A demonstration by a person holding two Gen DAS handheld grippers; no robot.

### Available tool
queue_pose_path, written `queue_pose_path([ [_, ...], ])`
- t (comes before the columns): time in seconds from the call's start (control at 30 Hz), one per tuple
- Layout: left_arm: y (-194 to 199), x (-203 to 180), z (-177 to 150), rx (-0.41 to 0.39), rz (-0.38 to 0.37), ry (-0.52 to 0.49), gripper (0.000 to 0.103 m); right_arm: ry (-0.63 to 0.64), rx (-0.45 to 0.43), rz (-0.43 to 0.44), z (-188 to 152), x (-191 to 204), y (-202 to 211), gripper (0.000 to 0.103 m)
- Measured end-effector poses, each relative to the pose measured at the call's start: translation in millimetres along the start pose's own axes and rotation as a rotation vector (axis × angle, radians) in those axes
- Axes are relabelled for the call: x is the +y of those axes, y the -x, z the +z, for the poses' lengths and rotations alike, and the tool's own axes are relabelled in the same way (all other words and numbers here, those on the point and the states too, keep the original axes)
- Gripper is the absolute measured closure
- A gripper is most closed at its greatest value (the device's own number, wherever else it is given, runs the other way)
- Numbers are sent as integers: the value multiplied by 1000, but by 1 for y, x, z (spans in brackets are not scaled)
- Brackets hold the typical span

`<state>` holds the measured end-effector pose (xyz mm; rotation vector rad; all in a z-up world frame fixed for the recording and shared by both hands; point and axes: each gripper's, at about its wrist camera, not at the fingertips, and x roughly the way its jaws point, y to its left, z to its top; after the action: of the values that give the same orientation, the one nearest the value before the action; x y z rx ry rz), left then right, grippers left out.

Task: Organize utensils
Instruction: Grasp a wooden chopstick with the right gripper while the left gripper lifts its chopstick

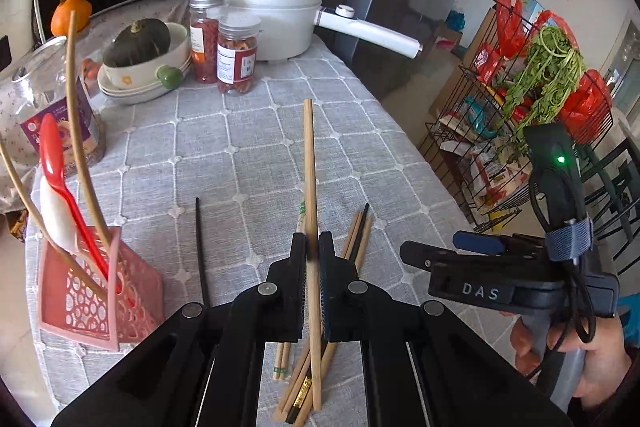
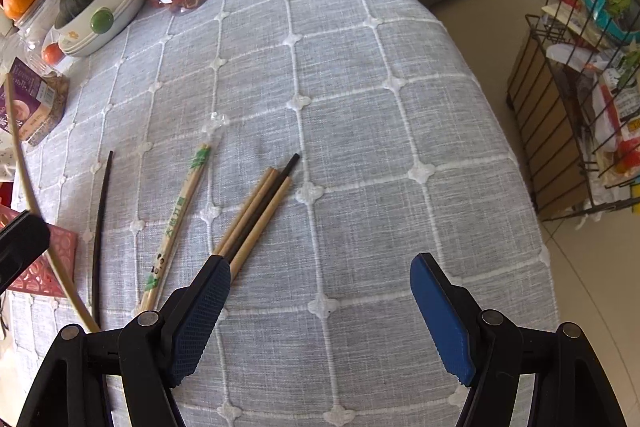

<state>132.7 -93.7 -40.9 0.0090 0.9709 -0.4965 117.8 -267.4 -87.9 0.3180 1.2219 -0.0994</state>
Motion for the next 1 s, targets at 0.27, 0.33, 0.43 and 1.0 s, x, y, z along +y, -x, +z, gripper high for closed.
queue_pose_path([
  [0.27, 38, 13, -16, -39, 6, -24, 97, -29, 66, 18, 6, 12, -30, 27],
  [0.33, 45, 18, -18, -46, -1, -18, 97, -25, 83, 4, 8, 15, -40, 42],
  [0.43, 54, 25, -21, -52, -6, -15, 97, -35, 101, -19, 10, 16, -52, 52],
  [1.0, 64, 45, -31, -38, -10, 19, 97, 88, 122, -187, -1, 53, -61, 67],
])
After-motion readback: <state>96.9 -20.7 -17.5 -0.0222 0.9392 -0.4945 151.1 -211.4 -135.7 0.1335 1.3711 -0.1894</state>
